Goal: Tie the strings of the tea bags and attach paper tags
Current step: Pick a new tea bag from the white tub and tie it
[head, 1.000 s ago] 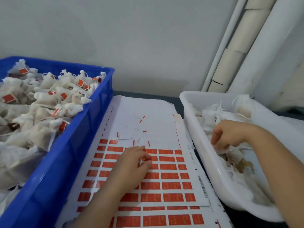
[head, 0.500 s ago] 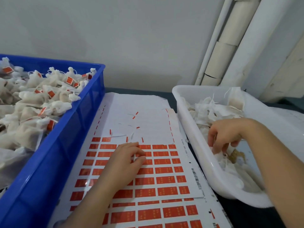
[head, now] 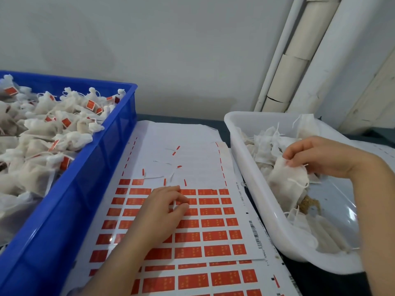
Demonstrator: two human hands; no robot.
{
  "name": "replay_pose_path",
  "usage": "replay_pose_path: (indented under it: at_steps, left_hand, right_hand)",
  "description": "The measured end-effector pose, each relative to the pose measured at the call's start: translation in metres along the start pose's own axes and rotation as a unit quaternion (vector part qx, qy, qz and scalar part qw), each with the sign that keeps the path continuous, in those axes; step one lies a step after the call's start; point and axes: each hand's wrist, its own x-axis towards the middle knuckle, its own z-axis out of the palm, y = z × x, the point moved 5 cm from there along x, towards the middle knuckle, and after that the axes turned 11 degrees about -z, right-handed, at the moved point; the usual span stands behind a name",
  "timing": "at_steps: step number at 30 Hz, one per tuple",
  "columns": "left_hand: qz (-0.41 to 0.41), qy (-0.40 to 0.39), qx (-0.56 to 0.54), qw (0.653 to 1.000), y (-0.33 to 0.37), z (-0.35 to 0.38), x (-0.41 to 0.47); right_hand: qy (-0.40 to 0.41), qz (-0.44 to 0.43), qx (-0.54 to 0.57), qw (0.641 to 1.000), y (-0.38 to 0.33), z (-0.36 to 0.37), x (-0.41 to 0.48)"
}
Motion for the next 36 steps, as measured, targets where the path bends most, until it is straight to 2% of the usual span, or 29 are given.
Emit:
replay_pose_path:
  at_steps: [6,10,12,14,16,18,19,21,23,26,30,34,36]
  left_hand:
    - [0.005,0.007,-0.008,1.000,0.001,-0.001,0.000]
    - [0.019,0.053,-0.042,0.998,0.002,-0.007,0.000]
    - [0.052,0.099,-0.116,0.987,0.008,-0.018,-0.005]
    - [0.105,0.076,-0.257,0.958,0.016,-0.028,-0.010]
    - [0.163,0.000,-0.372,0.914,0.020,-0.032,-0.015]
    - [0.175,-0.038,-0.404,0.897,0.021,-0.034,-0.018]
    - [0.158,-0.024,-0.400,0.903,0.019,-0.035,-0.017]
    - [0.091,0.055,-0.376,0.920,0.010,-0.036,-0.011]
    - [0.022,0.110,-0.372,0.921,-0.003,-0.037,-0.004]
    - [-0.042,0.121,-0.368,0.921,-0.012,-0.035,0.002]
    - [-0.038,0.094,-0.350,0.931,-0.008,-0.030,0.001]
    - [0.026,0.088,-0.301,0.949,0.001,-0.033,-0.002]
    - [0.032,0.082,-0.327,0.941,0.003,-0.035,-0.002]
  right_hand:
    - [0.144,-0.119,0.078,0.979,-0.039,-0.004,-0.011]
    - [0.175,-0.226,0.027,0.958,-0.082,0.018,-0.025]
    - [0.158,-0.291,-0.019,0.943,-0.108,0.043,-0.035]
    - [0.109,-0.332,-0.086,0.933,-0.124,0.079,-0.040]
    - [0.057,-0.330,-0.122,0.934,-0.124,0.121,-0.035]
    - [0.042,-0.315,-0.113,0.941,-0.115,0.158,-0.024]
    - [0.051,-0.308,-0.092,0.946,-0.110,0.172,-0.018]
    - [0.090,-0.293,-0.034,0.951,-0.095,0.188,-0.006]
    - [0.132,-0.286,-0.001,0.949,-0.077,0.192,0.004]
    - [0.129,-0.260,0.058,0.955,-0.051,0.196,0.013]
    - [0.139,-0.239,0.127,0.953,-0.031,0.205,0.016]
    - [0.133,-0.241,0.154,0.949,-0.027,0.211,0.013]
    - [0.119,-0.264,0.159,0.944,-0.030,0.213,0.011]
